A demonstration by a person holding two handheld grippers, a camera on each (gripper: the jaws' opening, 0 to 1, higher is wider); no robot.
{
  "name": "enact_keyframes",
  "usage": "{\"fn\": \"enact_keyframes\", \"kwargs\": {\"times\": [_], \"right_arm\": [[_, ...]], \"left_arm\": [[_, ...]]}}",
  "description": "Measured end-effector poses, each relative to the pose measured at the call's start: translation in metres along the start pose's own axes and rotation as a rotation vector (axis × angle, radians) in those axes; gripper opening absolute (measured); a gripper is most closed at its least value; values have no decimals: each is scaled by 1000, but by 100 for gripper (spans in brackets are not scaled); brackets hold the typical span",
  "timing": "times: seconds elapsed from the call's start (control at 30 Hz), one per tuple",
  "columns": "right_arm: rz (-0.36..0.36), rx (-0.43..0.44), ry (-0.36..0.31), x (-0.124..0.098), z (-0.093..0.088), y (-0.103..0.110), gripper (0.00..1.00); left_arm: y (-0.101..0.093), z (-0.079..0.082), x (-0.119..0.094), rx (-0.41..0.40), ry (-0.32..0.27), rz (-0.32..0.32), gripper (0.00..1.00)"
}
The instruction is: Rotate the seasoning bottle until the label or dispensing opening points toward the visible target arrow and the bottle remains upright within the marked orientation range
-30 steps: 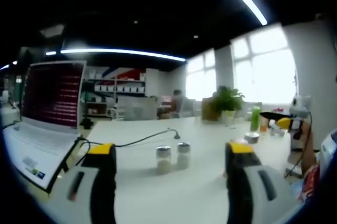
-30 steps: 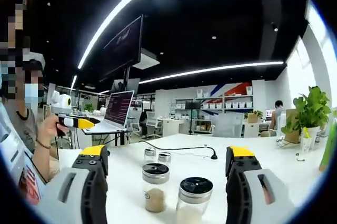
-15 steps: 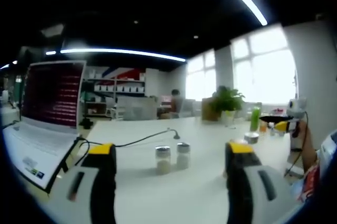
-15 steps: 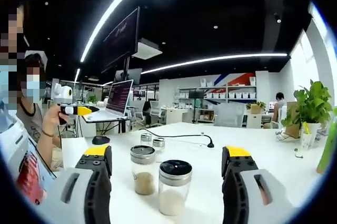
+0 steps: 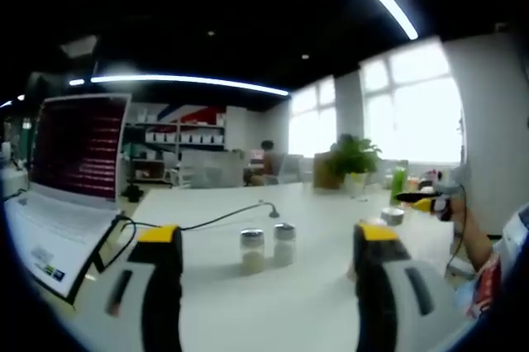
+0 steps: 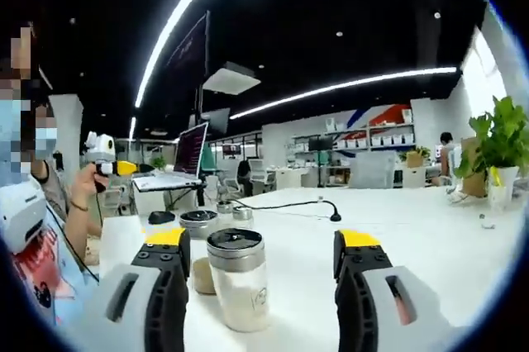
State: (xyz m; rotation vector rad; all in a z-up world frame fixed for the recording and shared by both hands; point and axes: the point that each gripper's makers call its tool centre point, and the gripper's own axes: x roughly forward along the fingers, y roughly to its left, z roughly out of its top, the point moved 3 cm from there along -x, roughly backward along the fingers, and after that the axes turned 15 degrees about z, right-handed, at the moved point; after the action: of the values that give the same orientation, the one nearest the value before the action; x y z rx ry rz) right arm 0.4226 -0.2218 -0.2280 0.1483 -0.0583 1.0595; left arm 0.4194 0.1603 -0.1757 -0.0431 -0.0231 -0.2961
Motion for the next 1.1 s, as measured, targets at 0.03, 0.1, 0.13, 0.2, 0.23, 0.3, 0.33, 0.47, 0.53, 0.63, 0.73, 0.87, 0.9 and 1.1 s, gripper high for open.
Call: {"fn": "enact_keyframes", "kwargs": {"times": [0.03,0.1,0.13,0.2,0.23,0.3,0.33,0.47,0.53,0.63,0.73,0.87,0.9,1.1], "right_arm": [[17,2,-6,2,-2,0,68],[26,-3,1,7,-7,-1,67],[36,-5,8,10,-8,-1,67],[52,-12,-3,16,-7,2,67],[57,-16,-10,19,-6,3,67],[62,-21,1,23,-8,3,66],[56,-31,32,25,-13,1,65],[21,-46,92,26,-26,-8,60],[32,-31,61,29,-25,-11,59],[68,-23,69,33,-28,-9,53],[91,-36,69,34,-28,-5,47],[112,-54,69,37,-30,3,38],[111,-57,67,37,-30,3,38],[92,-65,43,39,-31,4,38]], "left_arm": [[0,0,0,1,-1,-1,90],[0,0,1,4,2,-1,90],[0,-1,2,4,4,-2,90],[0,-3,4,3,12,-3,90],[1,-3,5,2,15,-2,90],[1,-4,5,0,16,1,90],[2,-4,4,0,16,1,90],[3,-2,4,-3,6,4,90],[1,-2,5,-4,8,7,90],[-1,-4,6,-3,17,-10,90],[2,-4,6,4,15,3,90],[1,-4,6,4,15,-4,90],[2,-3,6,6,14,-4,90],[-4,-5,8,4,22,-20,90]]}}
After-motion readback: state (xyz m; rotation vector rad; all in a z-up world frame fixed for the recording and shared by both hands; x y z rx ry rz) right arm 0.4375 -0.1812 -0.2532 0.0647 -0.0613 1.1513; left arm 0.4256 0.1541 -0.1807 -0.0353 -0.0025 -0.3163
